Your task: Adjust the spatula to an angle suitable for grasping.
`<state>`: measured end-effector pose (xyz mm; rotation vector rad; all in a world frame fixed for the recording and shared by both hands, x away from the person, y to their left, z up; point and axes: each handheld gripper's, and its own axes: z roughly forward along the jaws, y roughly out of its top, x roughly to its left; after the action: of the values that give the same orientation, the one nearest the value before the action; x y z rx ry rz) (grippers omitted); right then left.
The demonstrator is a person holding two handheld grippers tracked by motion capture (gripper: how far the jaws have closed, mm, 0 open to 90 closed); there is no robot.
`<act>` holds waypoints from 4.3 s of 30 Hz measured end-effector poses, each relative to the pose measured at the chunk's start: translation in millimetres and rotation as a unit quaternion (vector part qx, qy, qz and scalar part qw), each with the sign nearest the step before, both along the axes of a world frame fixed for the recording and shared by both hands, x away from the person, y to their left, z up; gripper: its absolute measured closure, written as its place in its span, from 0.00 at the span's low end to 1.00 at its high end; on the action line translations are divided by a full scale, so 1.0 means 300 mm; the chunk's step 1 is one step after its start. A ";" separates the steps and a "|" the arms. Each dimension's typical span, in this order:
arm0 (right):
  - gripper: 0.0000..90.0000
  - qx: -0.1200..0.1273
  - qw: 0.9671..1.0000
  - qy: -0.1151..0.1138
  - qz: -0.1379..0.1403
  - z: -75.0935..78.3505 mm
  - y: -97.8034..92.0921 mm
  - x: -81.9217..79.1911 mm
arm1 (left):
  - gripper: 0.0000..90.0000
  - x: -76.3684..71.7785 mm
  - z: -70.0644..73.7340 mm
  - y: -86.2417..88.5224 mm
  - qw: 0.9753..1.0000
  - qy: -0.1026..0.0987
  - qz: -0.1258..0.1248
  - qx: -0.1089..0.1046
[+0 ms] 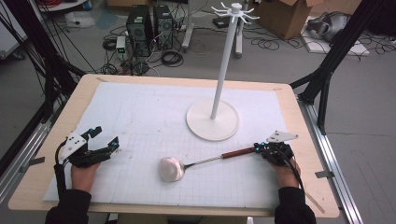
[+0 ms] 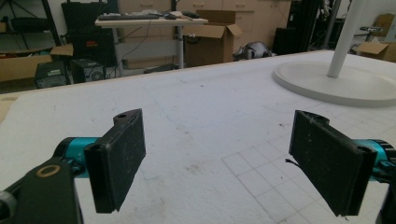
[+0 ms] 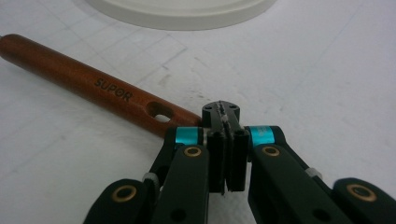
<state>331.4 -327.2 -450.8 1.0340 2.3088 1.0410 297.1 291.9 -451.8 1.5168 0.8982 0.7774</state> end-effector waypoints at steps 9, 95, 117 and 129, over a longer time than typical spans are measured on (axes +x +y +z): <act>1.00 0.016 1.000 0.011 0.010 0.002 0.075 -0.028 | 0.21 0.002 0.001 0.005 1.000 0.002 -0.003 -0.005; 0.21 0.077 0.990 -0.067 -0.094 0.029 0.082 -0.241 | 0.20 0.038 0.185 -0.289 0.973 0.063 -0.214 0.058; 0.21 0.068 0.992 -0.063 -0.084 0.019 0.075 -0.251 | 0.36 0.124 0.177 -0.771 0.875 0.171 -0.396 0.220; 0.21 0.063 0.993 -0.064 -0.074 0.017 0.087 -0.249 | 0.49 0.143 0.101 -0.922 0.840 0.225 -0.405 0.283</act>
<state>256.7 -301.3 -445.8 1.1332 2.0547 1.1690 340.1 15.5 -421.4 2.4256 0.2452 0.0268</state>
